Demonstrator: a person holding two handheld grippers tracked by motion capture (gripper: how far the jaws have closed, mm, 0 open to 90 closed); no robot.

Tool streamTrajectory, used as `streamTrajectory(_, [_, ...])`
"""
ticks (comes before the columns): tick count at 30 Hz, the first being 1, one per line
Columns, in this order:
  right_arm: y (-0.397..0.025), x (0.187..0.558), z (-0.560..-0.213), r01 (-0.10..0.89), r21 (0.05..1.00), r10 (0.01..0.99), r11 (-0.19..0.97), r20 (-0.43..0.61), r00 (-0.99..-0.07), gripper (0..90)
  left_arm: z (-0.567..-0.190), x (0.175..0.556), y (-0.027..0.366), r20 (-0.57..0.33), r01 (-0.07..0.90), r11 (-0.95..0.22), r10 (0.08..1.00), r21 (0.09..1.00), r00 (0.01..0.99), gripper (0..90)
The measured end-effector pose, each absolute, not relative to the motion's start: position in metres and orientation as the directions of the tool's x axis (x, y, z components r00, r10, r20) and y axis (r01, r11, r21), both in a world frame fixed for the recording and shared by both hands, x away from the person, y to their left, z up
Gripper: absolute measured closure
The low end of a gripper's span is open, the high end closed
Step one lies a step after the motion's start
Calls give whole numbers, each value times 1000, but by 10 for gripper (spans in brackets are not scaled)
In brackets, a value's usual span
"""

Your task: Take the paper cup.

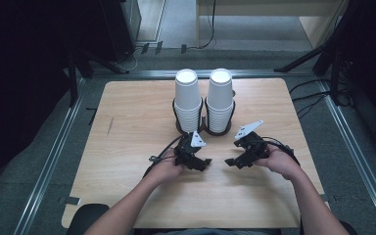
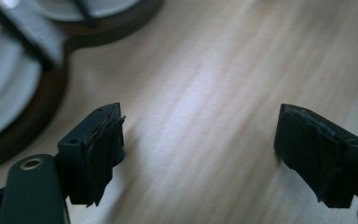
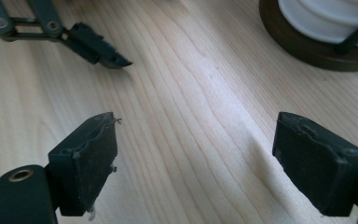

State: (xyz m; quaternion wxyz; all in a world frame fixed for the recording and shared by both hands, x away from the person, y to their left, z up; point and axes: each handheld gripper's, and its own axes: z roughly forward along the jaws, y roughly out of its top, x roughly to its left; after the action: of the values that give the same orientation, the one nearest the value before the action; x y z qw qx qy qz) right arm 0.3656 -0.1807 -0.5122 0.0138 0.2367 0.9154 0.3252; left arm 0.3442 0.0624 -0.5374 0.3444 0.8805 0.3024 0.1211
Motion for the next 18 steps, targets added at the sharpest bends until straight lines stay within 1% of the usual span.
streamTrajectory(1, [-181,366,-510,427,602,437,675,139,-888,136,-534,346,65,-18,460,-568,616,682,788,155])
streamTrajectory(3, [-181,366,-507,419,600,419,682,148,-896,133,-528,345,70,6,430,-569,608,700,794,156])
streamTrajectory(5, [-180,365,-503,407,598,410,690,141,-901,133,-524,345,73,-19,436,-553,603,710,798,155])
streamTrajectory(6, [-180,365,-502,415,587,406,695,157,-900,132,-522,345,73,-41,457,-544,611,704,791,155])
streamTrajectory(7, [-179,366,-500,431,578,401,692,189,-897,109,-521,346,73,-46,468,-537,621,702,782,136])
streamTrajectory(8, [-179,366,-499,444,580,397,683,216,-892,80,-518,346,73,-60,500,-510,655,700,753,119])
streamTrajectory(9, [-177,366,-496,453,594,404,665,225,-887,70,-516,346,73,-72,519,-493,673,699,736,124])
streamTrajectory(10, [-176,366,-493,452,607,403,654,225,-887,74,-513,349,74,-126,561,-459,686,689,717,125])
streamTrajectory(11, [-174,366,-490,453,626,410,635,224,-884,74,-512,350,75,-151,576,-445,687,686,711,122])
streamTrajectory(12, [-173,366,-488,458,636,415,621,229,-881,76,-511,351,75,-158,583,-435,693,686,703,117])
streamTrajectory(13, [-173,367,-485,462,649,411,605,243,-879,97,-511,351,73,-147,586,-433,705,685,693,118])
streamTrajectory(15, [-173,367,-485,465,655,418,596,242,-876,135,-508,351,73,-128,572,-450,699,686,704,126])
streamTrajectory(16, [-174,367,-486,472,654,428,591,243,-871,142,-506,353,74,-152,575,-457,678,679,719,125])
streamTrajectory(18, [-177,367,-486,479,655,419,585,261,-870,197,-503,353,77,-190,569,-460,640,682,745,127])
